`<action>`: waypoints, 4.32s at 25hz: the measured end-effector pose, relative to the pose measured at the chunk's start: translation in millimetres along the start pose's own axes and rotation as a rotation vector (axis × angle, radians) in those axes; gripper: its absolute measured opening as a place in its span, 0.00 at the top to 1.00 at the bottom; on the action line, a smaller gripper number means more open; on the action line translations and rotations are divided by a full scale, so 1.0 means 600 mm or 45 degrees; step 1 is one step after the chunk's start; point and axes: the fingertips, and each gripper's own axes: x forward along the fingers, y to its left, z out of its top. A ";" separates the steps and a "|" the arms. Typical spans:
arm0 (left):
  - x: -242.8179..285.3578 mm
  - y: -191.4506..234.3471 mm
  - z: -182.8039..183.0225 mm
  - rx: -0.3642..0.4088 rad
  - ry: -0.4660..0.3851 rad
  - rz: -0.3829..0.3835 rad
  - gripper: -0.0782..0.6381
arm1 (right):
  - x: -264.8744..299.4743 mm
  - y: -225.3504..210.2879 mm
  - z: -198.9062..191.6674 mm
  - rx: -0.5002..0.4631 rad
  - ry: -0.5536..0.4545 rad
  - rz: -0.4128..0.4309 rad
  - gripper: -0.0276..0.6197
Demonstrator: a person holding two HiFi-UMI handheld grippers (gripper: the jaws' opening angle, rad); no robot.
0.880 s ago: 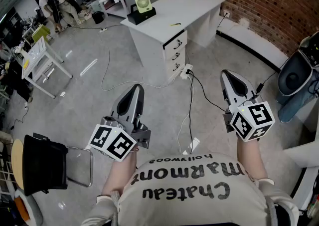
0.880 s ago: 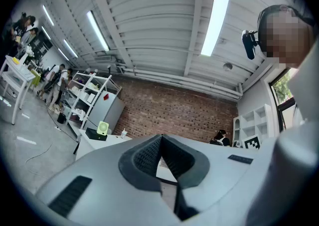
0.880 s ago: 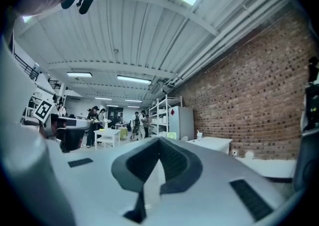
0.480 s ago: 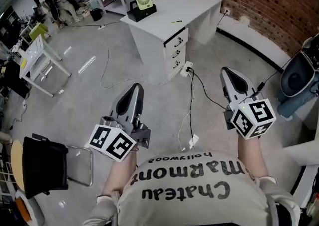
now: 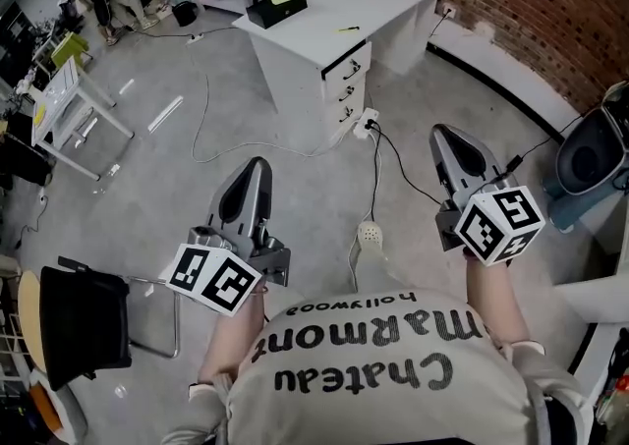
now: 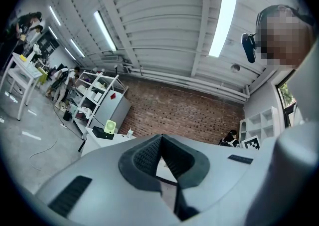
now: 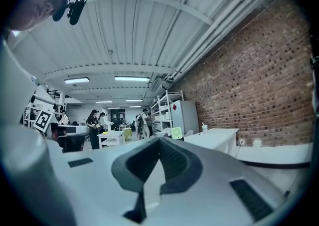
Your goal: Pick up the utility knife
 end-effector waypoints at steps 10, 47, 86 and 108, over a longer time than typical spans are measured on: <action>0.085 0.074 -0.011 -0.011 0.007 0.098 0.89 | 0.112 -0.060 -0.014 0.006 0.061 0.001 0.95; 0.510 0.238 -0.106 -0.092 0.013 0.116 0.89 | 0.491 -0.364 -0.071 0.146 0.153 0.106 0.95; 0.870 0.630 0.004 -0.081 0.128 -0.121 0.89 | 0.958 -0.445 -0.167 0.271 0.260 -0.154 0.95; 0.996 0.712 -0.033 -0.120 0.119 0.106 0.89 | 1.111 -0.571 -0.322 0.161 0.640 0.029 0.81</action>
